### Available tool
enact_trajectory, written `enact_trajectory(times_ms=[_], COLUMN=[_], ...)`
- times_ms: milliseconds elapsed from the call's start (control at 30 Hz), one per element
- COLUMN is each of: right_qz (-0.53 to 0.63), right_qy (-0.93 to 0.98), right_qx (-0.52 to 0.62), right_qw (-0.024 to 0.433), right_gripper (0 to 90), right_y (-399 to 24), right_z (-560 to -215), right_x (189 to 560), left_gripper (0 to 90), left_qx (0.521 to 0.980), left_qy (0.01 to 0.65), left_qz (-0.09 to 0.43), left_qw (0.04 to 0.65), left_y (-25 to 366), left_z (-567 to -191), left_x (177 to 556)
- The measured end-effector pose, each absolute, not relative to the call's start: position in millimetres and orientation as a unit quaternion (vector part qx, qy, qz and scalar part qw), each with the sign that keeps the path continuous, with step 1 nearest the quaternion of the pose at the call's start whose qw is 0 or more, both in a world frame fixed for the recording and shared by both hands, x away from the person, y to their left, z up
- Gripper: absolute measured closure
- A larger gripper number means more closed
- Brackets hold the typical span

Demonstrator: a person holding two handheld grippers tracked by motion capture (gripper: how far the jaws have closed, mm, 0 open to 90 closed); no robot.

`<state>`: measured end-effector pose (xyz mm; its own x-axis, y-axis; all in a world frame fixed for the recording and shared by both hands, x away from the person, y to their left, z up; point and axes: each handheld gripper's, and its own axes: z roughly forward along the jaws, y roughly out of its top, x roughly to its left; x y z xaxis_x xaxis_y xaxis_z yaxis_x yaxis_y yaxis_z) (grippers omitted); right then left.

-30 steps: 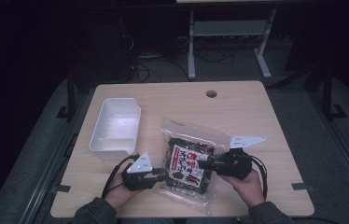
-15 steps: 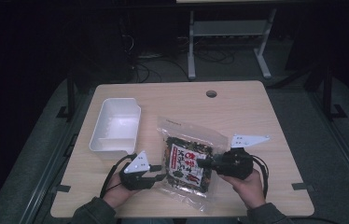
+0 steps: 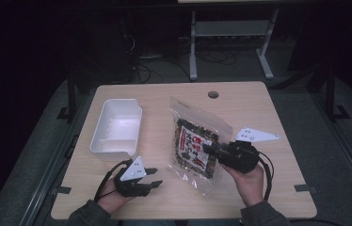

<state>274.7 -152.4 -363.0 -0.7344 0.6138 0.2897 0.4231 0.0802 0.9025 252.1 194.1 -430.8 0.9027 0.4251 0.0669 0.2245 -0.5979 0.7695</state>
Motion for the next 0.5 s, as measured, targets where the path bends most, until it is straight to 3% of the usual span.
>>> enact_trajectory(times_ms=[500], right_qz=[0.591], right_qy=[0.701], right_qx=[0.368], right_qw=[0.151], right_gripper=[75.0], right_y=[-108.2], right_z=[-335.7], right_x=[303.1], left_gripper=[44.4], left_qx=[0.884], left_qy=[0.196], left_qz=[0.119], left_qw=[0.408], left_y=[221.8], left_z=[-429.4], left_x=[244.5])
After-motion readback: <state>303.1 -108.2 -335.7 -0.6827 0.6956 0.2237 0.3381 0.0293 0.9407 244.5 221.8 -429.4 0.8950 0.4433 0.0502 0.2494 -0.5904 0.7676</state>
